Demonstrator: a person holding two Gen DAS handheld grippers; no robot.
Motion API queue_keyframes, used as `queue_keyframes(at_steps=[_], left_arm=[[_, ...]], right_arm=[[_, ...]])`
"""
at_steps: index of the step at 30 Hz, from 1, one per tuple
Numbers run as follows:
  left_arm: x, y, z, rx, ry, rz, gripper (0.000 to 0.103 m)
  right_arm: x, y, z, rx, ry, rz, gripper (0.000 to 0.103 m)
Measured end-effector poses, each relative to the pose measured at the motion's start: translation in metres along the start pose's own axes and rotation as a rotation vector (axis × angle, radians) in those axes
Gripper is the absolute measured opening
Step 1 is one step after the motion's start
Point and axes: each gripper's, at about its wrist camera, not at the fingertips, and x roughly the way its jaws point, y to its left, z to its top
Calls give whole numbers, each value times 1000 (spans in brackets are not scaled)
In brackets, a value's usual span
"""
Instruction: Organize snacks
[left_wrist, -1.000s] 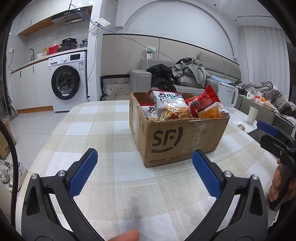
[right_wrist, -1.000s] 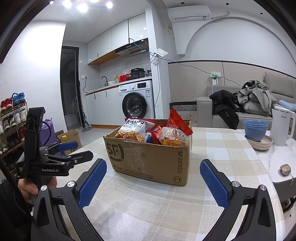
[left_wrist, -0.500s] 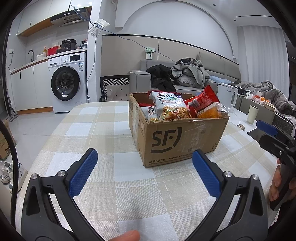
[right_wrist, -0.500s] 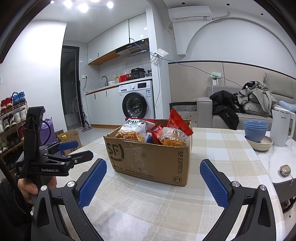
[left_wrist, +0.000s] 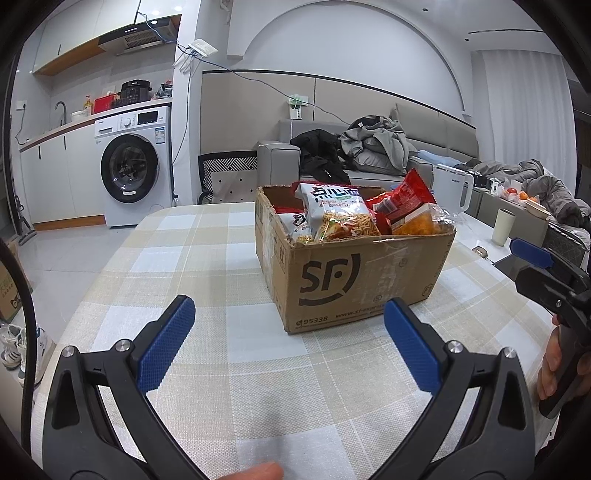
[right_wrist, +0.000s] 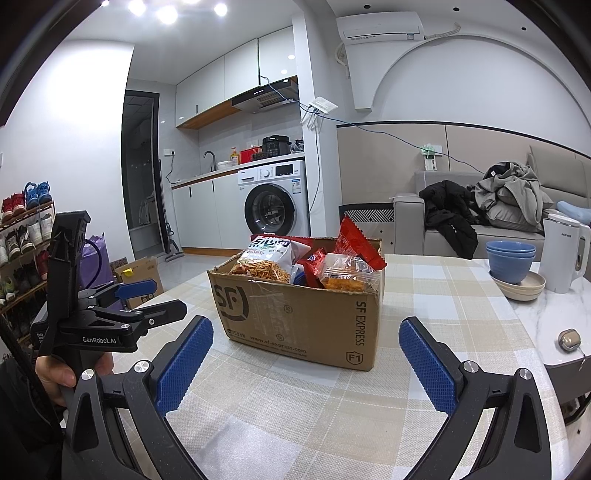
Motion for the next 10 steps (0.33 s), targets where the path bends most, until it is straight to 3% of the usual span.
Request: queue_keyframes(at_steps=[10], left_arm=[[-2, 0, 2, -1, -10, -1, 102]], right_arm=[[1, 4, 1, -10, -1, 3, 103]])
